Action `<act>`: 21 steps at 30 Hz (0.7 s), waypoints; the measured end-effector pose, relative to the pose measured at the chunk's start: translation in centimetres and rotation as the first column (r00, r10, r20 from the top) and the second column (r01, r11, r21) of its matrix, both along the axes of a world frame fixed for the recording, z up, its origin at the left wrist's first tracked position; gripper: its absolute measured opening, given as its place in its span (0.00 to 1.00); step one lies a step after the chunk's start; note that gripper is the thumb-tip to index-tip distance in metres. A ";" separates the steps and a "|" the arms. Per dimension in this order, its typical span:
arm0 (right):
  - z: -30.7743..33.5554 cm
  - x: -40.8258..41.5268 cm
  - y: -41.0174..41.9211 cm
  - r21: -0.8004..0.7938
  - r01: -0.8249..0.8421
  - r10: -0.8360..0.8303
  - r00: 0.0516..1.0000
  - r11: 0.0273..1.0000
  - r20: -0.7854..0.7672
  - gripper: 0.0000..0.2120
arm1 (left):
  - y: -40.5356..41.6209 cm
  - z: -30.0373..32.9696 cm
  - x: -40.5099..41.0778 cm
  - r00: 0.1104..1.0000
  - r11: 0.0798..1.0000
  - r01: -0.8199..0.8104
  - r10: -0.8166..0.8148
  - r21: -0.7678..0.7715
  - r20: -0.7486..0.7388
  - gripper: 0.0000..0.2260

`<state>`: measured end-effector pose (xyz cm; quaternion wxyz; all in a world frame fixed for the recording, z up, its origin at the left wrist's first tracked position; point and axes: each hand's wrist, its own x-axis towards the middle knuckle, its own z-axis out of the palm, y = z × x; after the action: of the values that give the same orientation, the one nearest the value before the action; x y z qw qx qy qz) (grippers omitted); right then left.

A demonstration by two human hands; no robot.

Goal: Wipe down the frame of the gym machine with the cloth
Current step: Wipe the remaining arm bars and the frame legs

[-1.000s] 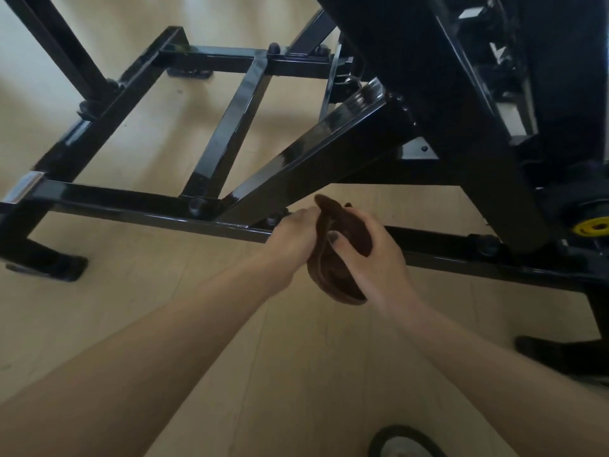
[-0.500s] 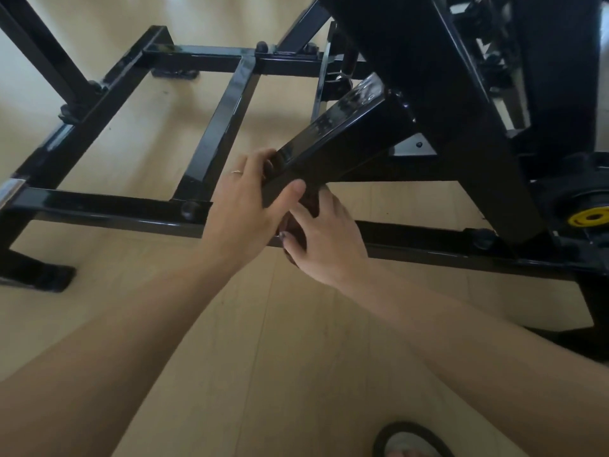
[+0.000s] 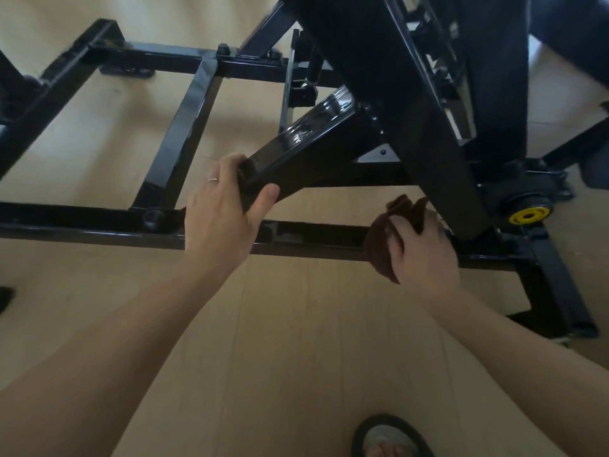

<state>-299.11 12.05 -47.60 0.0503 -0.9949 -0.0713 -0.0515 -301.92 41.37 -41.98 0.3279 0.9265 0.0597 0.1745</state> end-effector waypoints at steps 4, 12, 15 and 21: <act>-0.2 -0.1 -0.4 -0.018 0.076 -0.077 0.997 0.997 -0.004 0.18 | -0.1 0.0 0.0 1.000 1.000 -0.007 0.007 0.000 0.000 0.31; -0.5 0.1 11.2 0.147 -0.256 0.251 0.967 0.955 0.052 0.16 | 0.3 -1.0 0.3 0.999 1.000 0.009 -0.008 -0.010 0.047 0.27; -0.8 -0.2 15.3 0.129 -0.334 0.323 0.941 0.934 0.100 0.15 | 0.3 -1.3 0.5 0.998 1.000 -0.001 0.001 -0.007 0.060 0.27; -0.5 0.5 11.6 0.036 -0.328 0.324 0.942 0.944 0.087 0.15 | 0.5 -1.2 0.4 0.999 1.000 0.004 -0.003 -0.017 0.048 0.28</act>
<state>-298.63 23.65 -48.07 0.0802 -0.9649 -0.2357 -0.0839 -301.51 41.83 -43.20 0.3375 0.9194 0.0518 0.1953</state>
